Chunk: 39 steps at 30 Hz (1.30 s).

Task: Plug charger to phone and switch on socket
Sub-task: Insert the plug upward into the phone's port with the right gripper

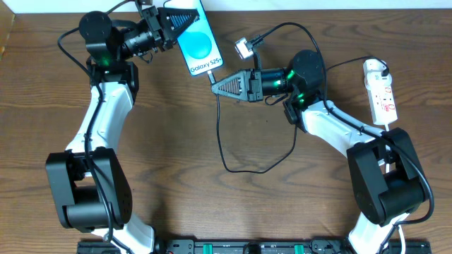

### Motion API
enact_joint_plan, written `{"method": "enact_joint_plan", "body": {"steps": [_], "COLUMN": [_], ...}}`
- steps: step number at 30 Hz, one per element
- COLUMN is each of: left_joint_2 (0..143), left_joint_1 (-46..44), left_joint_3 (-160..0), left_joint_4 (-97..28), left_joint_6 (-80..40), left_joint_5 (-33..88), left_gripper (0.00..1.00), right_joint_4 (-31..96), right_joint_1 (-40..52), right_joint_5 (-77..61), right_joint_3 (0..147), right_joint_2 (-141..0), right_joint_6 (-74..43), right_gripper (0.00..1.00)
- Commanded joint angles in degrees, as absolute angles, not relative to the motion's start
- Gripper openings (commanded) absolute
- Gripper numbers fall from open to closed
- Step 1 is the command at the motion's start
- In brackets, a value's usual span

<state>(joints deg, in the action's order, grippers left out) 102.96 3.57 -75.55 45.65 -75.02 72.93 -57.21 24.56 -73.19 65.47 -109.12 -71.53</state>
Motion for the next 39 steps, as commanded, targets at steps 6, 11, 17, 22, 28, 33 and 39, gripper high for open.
{"method": "enact_joint_plan", "body": {"steps": [6,11,17,22,28,33,39], "left_joint_2": [102.76,102.76,102.76,102.76,102.76,102.76,102.76], "left_joint_1": [3.4,3.4,3.4,3.4,3.4,3.4,2.13], "left_joint_3": [-76.29,-76.29,-76.29,-76.29,-76.29,-76.29,-76.29], "left_joint_4": [46.37,46.37,46.37,46.35,45.89,45.01,45.04], "left_joint_6": [-73.97,-73.56,-73.54,-71.59,-70.57,-70.57,-70.76], "left_joint_5": [74.32,71.2,68.51,69.63,71.4,71.55,71.53], "left_gripper": [0.08,0.07,0.07,0.08,0.07,0.07,0.07], "right_joint_4": [-57.21,-57.21,-57.21,-57.21,-57.23,-57.21,-57.19], "right_joint_1": [24.32,24.32,24.32,24.32,24.32,24.32,24.32], "right_joint_5": [-71.92,-72.18,-72.4,-72.36,-71.92,-71.5,-71.46], "right_joint_3": [65.73,65.71,65.71,65.71,65.71,65.71,65.73], "right_joint_2": [-108.99,-108.99,-108.99,-108.99,-108.99,-108.99,-108.99], "right_joint_6": [-70.61,-70.59,-70.59,-70.59,-70.15,-70.17,-70.17], "right_gripper": [0.01,0.01,0.01,0.01,0.01,0.01,0.01]}}
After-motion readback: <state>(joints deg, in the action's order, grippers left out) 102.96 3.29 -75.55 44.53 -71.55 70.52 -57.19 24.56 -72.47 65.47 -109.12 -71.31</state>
